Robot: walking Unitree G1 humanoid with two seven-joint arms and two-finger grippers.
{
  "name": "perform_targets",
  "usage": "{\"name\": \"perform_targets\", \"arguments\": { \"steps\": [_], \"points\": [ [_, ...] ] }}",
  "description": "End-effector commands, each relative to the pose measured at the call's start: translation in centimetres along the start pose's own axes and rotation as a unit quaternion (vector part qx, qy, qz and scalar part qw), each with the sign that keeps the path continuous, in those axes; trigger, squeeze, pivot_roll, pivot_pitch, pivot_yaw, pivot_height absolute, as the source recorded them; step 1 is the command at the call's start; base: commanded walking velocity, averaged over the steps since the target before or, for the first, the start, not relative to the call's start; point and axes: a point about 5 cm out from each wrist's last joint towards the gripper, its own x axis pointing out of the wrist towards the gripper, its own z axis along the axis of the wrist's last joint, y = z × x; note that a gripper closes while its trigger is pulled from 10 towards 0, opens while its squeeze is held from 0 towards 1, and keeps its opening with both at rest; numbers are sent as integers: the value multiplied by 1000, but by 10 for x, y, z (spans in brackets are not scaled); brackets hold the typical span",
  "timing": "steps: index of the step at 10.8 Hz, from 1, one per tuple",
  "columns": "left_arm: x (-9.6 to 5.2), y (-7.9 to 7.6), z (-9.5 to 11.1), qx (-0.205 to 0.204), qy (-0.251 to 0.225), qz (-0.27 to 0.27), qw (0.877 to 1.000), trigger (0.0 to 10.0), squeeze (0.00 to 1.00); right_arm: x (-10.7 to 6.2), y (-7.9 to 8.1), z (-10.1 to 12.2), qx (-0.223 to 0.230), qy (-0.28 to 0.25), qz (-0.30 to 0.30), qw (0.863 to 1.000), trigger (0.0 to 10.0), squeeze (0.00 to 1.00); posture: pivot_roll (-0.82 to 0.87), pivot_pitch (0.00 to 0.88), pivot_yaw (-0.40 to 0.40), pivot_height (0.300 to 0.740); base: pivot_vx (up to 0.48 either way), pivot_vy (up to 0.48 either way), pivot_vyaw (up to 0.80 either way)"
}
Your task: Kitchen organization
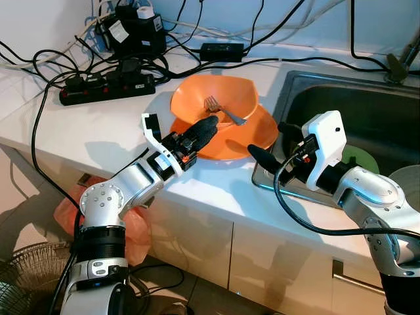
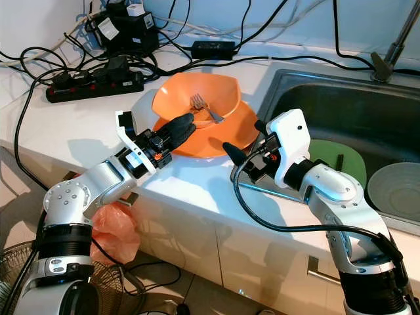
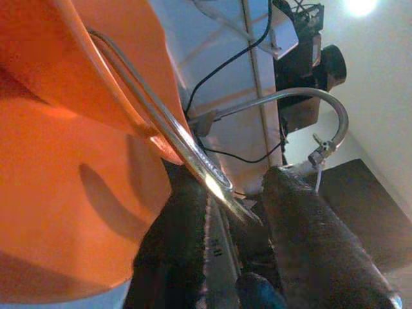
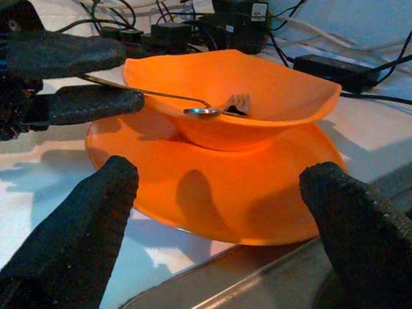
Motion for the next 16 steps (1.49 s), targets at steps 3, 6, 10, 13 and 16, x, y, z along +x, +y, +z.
{"name": "perform_targets", "arguments": {
  "steps": [3, 6, 10, 13, 16],
  "points": [
    [-2, -5, 5, 9, 7, -11, 1000, 0, 0, -1, 5, 2, -5, -1, 8, 1000, 10000, 0, 42, 87, 112, 740, 0, 0, 0],
    [-9, -27, 6, 35, 15, -34, 999, 0, 0, -1, 6, 1, -7, 1, 9, 1000, 10000, 0, 54, 89, 107, 740, 0, 0, 0],
    [-22, -31, 3, 51, 2, -4, 999, 0, 0, 4, 5, 1, -6, -3, 13, 1000, 10000, 0, 81, 79, 105, 740, 0, 0, 0],
    [-30, -38, -9, 65, 13, -4, 998, 0, 0, 5, 6, 2, -5, -9, 10, 1000, 10000, 0, 80, 74, 108, 740, 0, 0, 0],
    [-49, -48, -36, 125, 73, -39, 989, 0, 0, 6, 4, 4, 8, -18, 4, 1000, 10000, 0, 77, 75, 107, 740, 0, 0, 0]
  ]
}}
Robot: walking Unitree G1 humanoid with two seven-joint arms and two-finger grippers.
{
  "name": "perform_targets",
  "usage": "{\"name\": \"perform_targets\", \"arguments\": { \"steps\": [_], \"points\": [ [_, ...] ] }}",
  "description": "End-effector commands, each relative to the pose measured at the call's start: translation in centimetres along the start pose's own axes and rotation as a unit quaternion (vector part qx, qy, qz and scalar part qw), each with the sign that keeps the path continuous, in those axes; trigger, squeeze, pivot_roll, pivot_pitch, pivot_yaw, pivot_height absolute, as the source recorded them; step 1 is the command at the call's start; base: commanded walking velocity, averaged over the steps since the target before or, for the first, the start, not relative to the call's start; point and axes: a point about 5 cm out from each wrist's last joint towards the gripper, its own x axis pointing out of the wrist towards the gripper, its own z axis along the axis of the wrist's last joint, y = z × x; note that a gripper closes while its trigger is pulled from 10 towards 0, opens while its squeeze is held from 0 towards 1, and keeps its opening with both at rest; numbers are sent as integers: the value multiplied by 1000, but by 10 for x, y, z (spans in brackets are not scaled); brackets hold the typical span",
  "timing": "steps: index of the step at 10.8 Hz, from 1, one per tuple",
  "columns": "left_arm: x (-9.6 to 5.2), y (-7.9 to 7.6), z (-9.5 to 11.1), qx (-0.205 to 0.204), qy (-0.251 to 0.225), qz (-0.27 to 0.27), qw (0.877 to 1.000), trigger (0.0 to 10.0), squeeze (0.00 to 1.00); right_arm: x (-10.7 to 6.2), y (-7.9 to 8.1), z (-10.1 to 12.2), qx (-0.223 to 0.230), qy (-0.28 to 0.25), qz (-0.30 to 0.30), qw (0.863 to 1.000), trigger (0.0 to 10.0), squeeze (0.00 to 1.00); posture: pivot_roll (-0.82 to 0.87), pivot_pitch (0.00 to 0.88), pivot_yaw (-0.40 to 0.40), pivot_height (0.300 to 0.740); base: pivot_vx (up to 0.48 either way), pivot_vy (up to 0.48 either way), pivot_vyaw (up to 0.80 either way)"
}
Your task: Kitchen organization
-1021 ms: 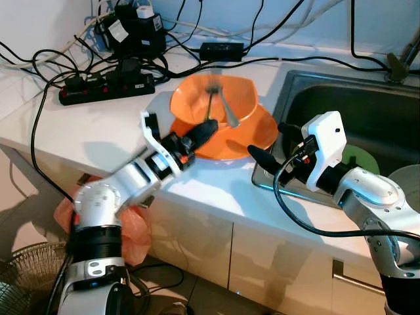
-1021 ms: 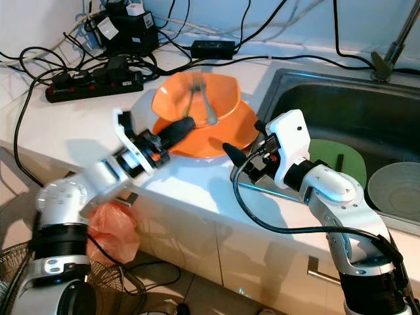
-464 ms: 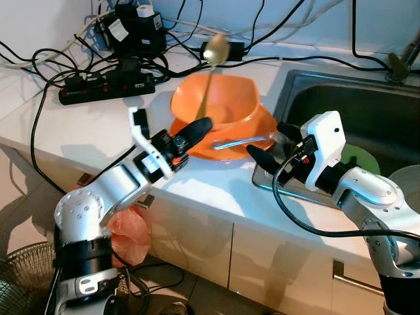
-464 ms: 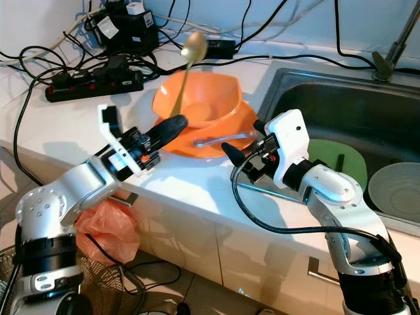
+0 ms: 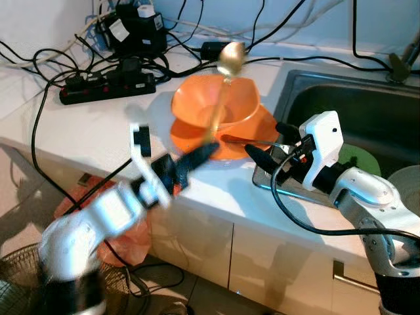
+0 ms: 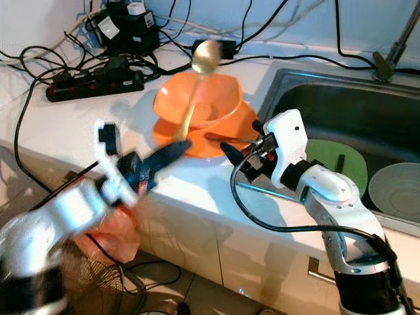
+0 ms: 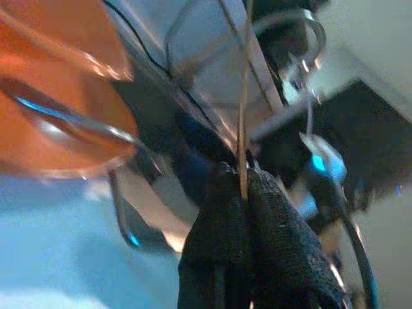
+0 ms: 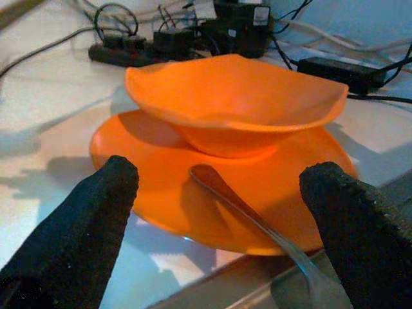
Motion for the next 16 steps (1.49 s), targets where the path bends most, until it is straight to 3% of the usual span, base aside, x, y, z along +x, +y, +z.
{"name": "perform_targets", "arguments": {
  "steps": [1, 2, 4, 8, 10, 11, 15, 16],
  "points": [
    [-1, -10, -5, 7, 26, -39, 999, 0, 0, 3, -1, 8, 15, -18, 0, 1000, 10000, 0, 77, 75, 107, 740, 0, 0, 0],
    [-1, -9, -14, 17, 60, -55, 997, 0, 0, 7, -3, 20, 132, -68, -4, 989, 10000, 0, 78, 72, 108, 740, 0, 0, 0],
    [9, -9, -21, 12, 63, -62, 996, 0, 0, 11, -2, 28, 235, -102, 11, 967, 10000, 0, 75, 70, 110, 740, 0, 0, 0],
    [16, 1, -3, 17, 27, -64, 997, 0, 0, -3, -7, 22, 275, -78, 48, 957, 10000, 0, 68, 70, 106, 740, 0, 0, 0],
    [7, 21, 1, 13, 24, -49, 998, 0, 0, -15, -14, 20, 289, -80, 78, 951, 10000, 0, 69, 72, 108, 740, 0, 0, 0],
    [4, 23, -2, 13, 31, -49, 998, 0, 0, -16, -16, 21, 301, -84, 80, 947, 10000, 0, 70, 75, 109, 740, 0, 0, 0],
    [11, 11, -23, 3, 78, -98, 992, 0, 0, -3, 2, 23, 334, -85, 117, 931, 10000, 0, 74, 79, 110, 740, 0, 0, 0],
    [15, -2, -37, -1, 94, -122, 988, 0, 0, 4, 6, 25, 342, -86, 127, 927, 10000, 0, 76, 80, 110, 740, 0, 0, 0]
  ]
}}
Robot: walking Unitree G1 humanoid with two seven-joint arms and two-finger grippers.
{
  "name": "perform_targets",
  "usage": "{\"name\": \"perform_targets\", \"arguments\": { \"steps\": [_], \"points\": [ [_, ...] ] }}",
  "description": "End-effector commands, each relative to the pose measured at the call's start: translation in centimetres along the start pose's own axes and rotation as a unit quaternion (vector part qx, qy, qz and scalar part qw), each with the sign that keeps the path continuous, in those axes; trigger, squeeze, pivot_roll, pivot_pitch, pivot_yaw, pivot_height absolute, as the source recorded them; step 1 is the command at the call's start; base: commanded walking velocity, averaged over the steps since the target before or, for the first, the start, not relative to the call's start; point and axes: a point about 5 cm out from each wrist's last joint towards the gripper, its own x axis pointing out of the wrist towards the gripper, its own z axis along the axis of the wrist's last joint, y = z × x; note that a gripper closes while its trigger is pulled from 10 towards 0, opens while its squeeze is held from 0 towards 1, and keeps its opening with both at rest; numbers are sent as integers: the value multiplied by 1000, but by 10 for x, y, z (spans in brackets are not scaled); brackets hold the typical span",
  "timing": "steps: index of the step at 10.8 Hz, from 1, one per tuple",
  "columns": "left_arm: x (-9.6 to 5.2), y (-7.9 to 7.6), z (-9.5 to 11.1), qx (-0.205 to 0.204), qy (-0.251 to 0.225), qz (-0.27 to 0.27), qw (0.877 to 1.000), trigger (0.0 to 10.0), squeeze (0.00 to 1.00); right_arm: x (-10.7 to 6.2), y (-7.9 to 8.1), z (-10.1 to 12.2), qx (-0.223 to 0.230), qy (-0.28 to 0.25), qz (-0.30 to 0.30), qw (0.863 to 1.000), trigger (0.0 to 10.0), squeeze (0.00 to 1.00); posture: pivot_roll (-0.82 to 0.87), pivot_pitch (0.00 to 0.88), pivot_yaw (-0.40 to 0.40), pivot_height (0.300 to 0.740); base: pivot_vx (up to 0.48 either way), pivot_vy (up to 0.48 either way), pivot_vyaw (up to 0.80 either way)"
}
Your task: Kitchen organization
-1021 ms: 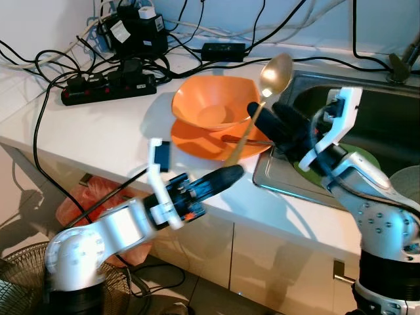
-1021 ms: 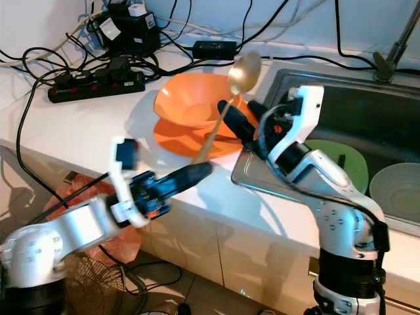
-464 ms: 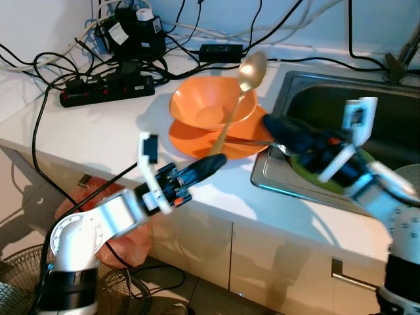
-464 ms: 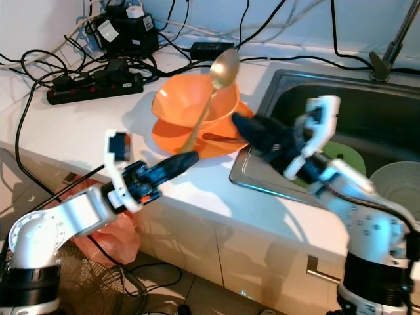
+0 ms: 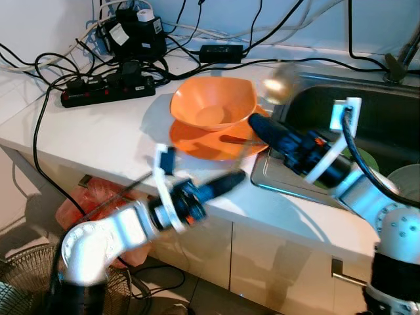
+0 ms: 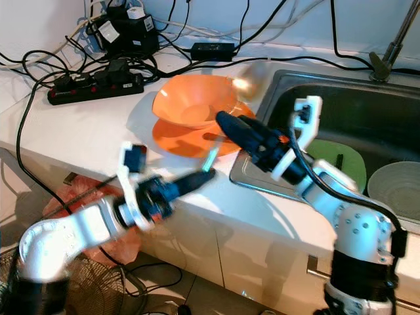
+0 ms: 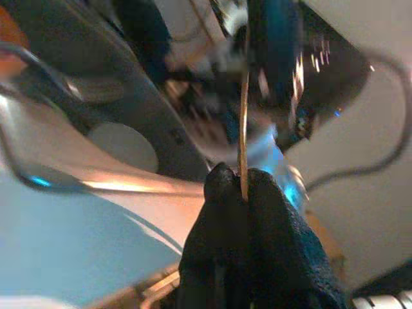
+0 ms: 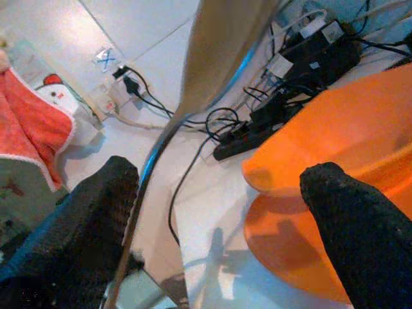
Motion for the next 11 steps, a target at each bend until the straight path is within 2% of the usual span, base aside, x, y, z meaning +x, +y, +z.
{"name": "perform_targets", "arguments": {
  "steps": [1, 2, 3, 6, 11],
  "points": [
    [1, -7, -1, 4, 11, -14, 1000, 0, 0, 6, 5, -2, 5, 7, 12, 1000, 10000, 0, 76, 80, 110, 740, 0, 0, 0],
    [7, 10, -10, -10, 20, -7, 1000, 0, 0, 13, 9, 0, 10, -1, 26, 1000, 3686, 0, 80, 81, 110, 740, 0, 0, 0],
    [7, 18, -13, -15, 21, -2, 1000, 0, 0, 14, 10, 1, 11, -6, 28, 1000, 0, 0, 81, 82, 110, 740, 0, 0, 0],
    [0, 29, -12, -13, 9, 9, 1000, 0, 0, 9, 8, 4, 11, -12, 17, 1000, 0, 0, 76, 87, 107, 740, 0, 0, 0],
    [-4, 24, 2, 5, -3, 0, 1000, 0, 0, 6, 4, 2, 10, -2, 5, 1000, 0, 0, 76, 87, 100, 740, 0, 0, 0]
  ]
}}
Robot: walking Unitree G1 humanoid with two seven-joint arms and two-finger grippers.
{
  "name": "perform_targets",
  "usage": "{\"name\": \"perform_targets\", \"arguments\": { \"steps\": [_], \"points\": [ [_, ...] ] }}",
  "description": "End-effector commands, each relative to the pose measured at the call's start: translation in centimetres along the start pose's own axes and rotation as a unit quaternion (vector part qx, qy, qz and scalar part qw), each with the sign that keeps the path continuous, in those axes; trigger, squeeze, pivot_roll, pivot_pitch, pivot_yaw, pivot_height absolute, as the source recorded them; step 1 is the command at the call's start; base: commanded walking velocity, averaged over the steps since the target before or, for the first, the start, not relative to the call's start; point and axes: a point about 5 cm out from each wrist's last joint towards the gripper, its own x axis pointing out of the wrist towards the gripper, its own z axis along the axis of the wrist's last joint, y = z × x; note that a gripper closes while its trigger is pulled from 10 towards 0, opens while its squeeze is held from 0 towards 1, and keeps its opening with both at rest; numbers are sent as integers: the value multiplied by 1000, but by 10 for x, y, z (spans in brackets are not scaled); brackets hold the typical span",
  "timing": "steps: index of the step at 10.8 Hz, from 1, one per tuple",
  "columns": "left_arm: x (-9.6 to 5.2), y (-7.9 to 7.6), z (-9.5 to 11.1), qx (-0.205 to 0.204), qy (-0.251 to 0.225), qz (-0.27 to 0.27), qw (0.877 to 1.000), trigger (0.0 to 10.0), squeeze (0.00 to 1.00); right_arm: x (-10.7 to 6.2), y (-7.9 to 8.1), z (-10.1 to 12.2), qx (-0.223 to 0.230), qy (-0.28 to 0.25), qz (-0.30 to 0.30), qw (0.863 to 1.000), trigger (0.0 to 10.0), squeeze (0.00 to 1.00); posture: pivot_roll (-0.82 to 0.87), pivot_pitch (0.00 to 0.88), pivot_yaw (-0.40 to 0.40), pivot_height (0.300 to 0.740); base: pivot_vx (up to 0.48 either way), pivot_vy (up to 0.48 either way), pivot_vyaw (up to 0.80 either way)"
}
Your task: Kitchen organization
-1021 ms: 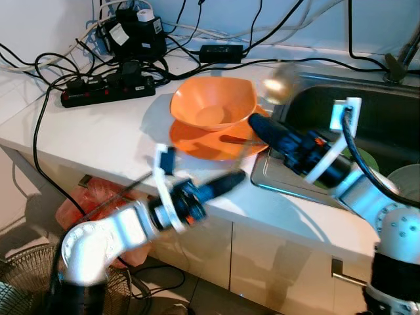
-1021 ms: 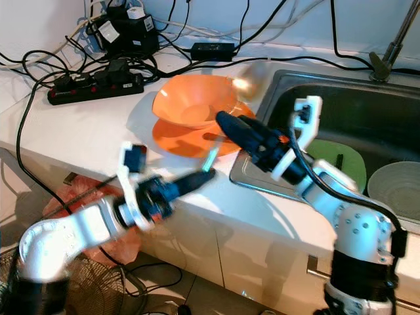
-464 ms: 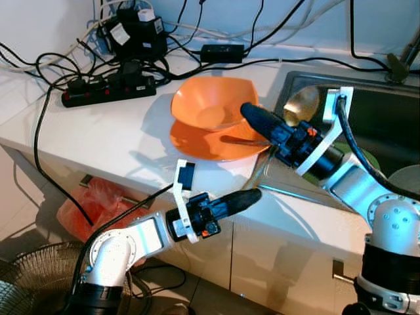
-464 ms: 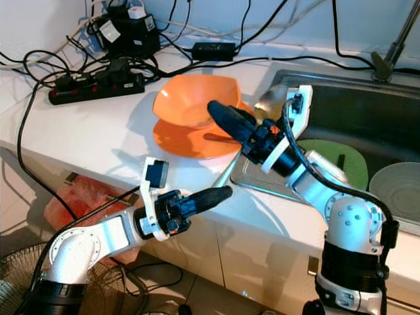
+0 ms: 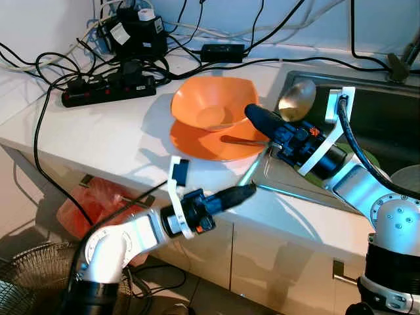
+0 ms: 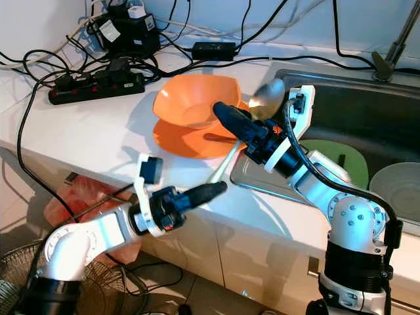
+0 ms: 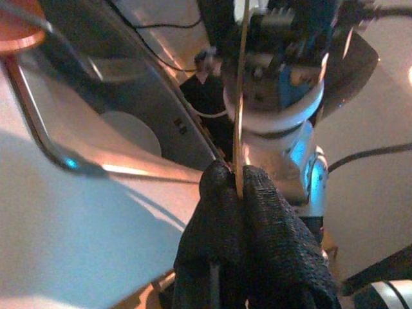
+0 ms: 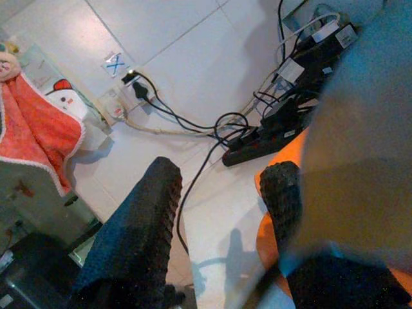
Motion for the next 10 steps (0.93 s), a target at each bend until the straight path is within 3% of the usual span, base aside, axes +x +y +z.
{"name": "perform_targets", "arguments": {
  "steps": [1, 5, 7, 9, 10],
  "points": [
    [-4, -3, 9, 5, -7, -5, 1000, 0, 0, -2, -3, -3, 9, 3, -6, 1000, 0, 0, 77, 87, 99, 740, 0, 0, 0],
    [-4, -18, 4, 7, 3, -17, 1000, 0, 0, -4, -6, -6, 10, 8, -12, 1000, 0, 0, 77, 85, 97, 740, 0, 0, 0],
    [7, -27, -1, 7, 9, -25, 1000, 0, 0, -4, -6, -7, 11, 8, -10, 1000, 0, 0, 77, 85, 97, 740, 0, 0, 0],
    [6, -17, 11, 6, 9, -15, 1000, 0, 0, -4, -6, -7, 12, 8, -12, 1000, 0, 0, 77, 85, 97, 740, 0, 0, 0],
    [4, -9, 13, 39, 14, 19, 999, 8000, 0, -3, -6, -7, 12, 5, -15, 1000, 0, 0, 77, 85, 101, 740, 0, 0, 0]
  ]
}}
